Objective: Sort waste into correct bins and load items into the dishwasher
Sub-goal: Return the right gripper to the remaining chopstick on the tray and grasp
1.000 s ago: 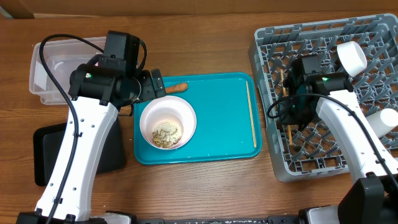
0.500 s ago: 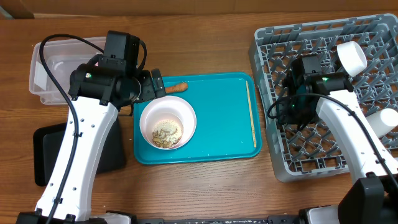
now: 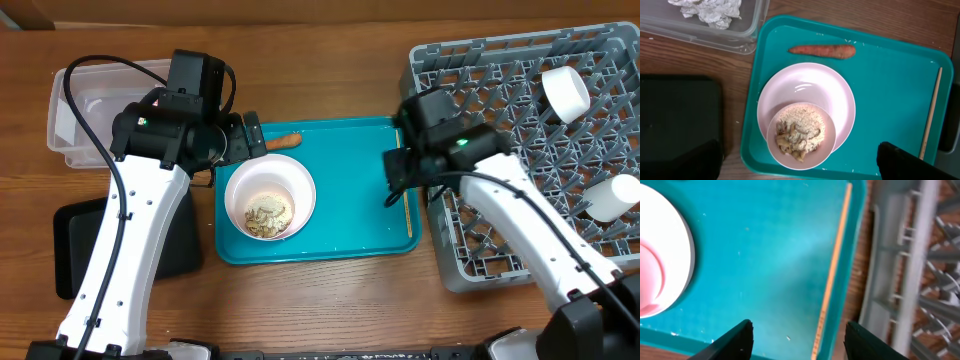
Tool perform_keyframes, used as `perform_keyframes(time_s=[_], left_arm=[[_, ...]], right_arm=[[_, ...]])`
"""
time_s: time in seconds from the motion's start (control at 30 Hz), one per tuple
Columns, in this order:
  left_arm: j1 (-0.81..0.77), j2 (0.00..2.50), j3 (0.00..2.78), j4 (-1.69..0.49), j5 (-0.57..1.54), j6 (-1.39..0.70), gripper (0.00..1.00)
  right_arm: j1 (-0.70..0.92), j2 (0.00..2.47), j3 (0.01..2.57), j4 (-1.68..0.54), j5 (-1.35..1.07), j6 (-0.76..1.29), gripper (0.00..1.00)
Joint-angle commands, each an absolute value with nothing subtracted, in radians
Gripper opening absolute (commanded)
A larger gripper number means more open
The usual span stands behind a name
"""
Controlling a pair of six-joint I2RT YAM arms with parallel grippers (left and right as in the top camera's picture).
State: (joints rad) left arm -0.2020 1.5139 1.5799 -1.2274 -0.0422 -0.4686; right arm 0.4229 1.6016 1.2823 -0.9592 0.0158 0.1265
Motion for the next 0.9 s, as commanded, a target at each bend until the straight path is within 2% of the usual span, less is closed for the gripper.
perform_keyframes(time_s=[0.0, 0.3, 0.6, 0.7, 0.83, 0.87], left_arm=[[-0.202, 1.511, 1.589, -1.229, -0.051, -0.473, 1.0], [-0.202, 1.511, 1.588, -1.228, -0.051, -0.476, 1.0], [-0.202, 1.511, 1.589, -1.227, -0.051, -0.476, 1.0], [-0.202, 1.511, 1.588, -1.227, -0.051, -0.476, 1.0], [-0.202, 1.511, 1.589, -1.227, -0.051, -0.476, 1.0], [-0.202, 1.511, 1.588, -1.227, -0.051, -0.476, 1.0]], right_arm=[[0.435, 1.684, 1.262, -0.95, 0.089, 0.188, 0.61], [0.435, 1.897, 1.262, -0.947, 0.085, 0.244, 0.57], [0.435, 1.972, 1.262, -0.938, 0.057, 0.263, 0.57], [0.435, 1.98, 1.262, -0.937, 0.036, 0.263, 0.46], [0.435, 1.987, 1.262, -0.939, 0.027, 0.264, 0.22], [0.435, 1.987, 1.262, -0.939, 0.022, 0.264, 0.19]])
